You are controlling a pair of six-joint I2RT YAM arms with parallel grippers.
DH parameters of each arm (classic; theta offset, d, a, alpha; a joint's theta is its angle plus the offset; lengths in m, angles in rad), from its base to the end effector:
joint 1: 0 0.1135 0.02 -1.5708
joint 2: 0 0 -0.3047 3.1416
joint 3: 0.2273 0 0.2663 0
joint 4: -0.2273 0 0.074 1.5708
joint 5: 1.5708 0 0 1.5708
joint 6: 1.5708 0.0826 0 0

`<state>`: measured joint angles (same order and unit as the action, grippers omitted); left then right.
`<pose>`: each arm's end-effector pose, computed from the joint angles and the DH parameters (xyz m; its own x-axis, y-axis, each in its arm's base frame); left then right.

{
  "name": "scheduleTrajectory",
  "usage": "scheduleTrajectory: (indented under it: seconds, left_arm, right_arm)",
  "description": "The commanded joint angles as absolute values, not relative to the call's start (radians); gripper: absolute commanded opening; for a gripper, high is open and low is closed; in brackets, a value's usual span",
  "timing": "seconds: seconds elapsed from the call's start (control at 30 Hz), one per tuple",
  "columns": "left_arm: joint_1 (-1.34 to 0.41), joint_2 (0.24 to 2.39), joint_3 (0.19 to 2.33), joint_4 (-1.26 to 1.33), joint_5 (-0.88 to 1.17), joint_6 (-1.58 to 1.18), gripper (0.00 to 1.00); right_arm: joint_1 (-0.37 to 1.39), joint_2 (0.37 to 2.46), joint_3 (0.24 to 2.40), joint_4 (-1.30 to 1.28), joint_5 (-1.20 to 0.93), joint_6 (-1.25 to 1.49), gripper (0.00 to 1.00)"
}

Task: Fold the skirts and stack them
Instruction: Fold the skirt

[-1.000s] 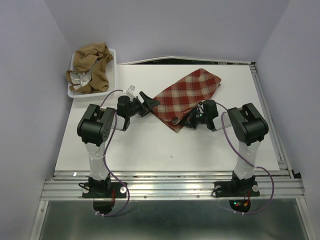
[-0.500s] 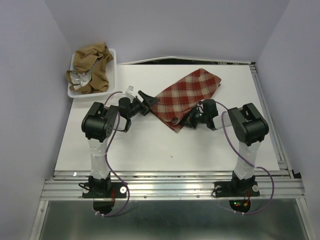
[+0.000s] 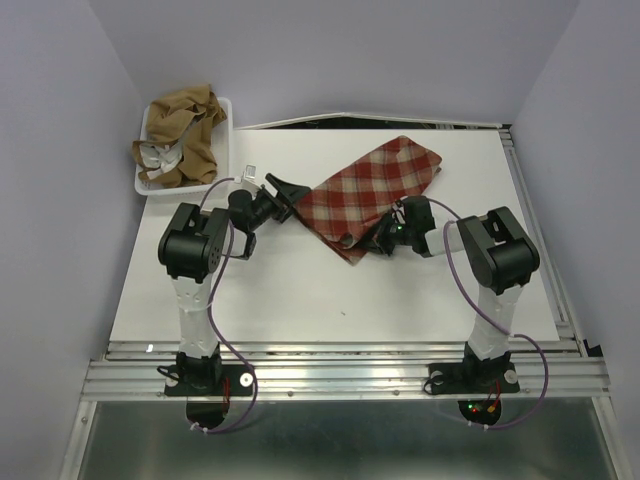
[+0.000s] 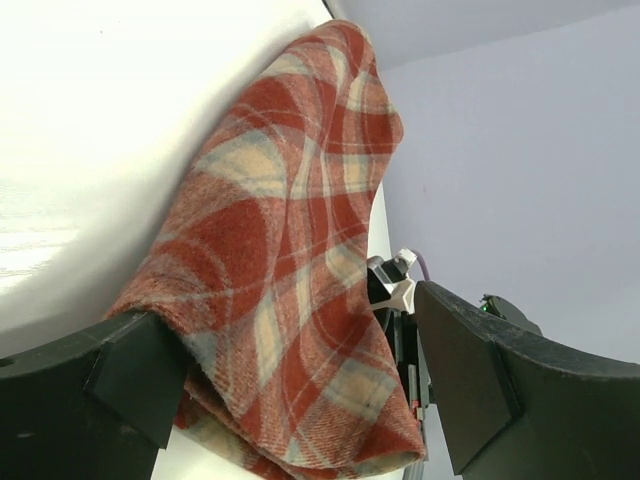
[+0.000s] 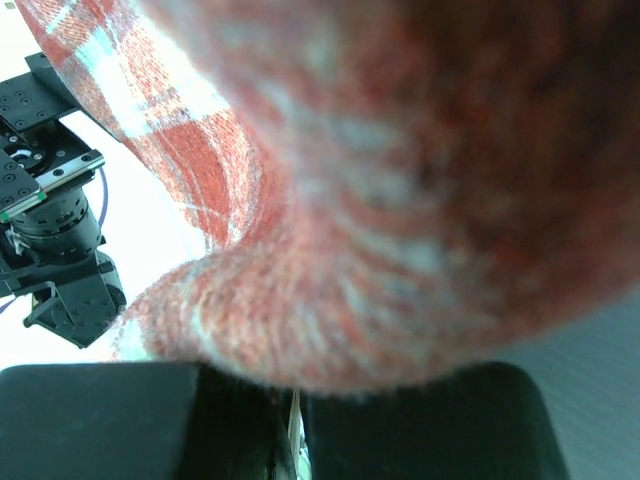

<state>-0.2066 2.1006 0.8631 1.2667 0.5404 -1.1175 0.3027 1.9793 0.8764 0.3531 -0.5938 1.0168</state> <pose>0.4418 -0.1360 0.1551 -0.5981 -0.6623 -0.4512 0.3232 0.3160 -0.8920 0.3832 0.1681 0.0915 -0.8847 0.4621 -0.0607 0.2176 0.5248 0.8230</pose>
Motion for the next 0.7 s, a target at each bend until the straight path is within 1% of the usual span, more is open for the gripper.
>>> scheduleTrajectory:
  seconds: [0.0, 0.3, 0.53, 0.67]
  left_arm:
    - [-0.176, 2.091, 0.894, 1.313, 0.503, -1.095, 0.99]
    - [-0.16, 2.132, 0.934, 1.31, 0.518, -1.109, 0.99]
    - [-0.201, 2.103, 0.855, 1.37, 0.534, -1.135, 0.99]
    - [-0.204, 2.106, 0.857, 1.361, 0.509, -1.124, 0.99]
  right_arm:
    - [0.301, 2.042, 0.815, 0.072, -0.38, 0.923, 0.01]
    - [0.301, 2.034, 0.804, 0.069, -0.379, 0.92, 0.01]
    - [0.301, 2.045, 0.822, 0.075, -0.399, 0.922, 0.01]
    - [0.301, 2.04, 0.816, 0.077, -0.4, 0.919, 0.01]
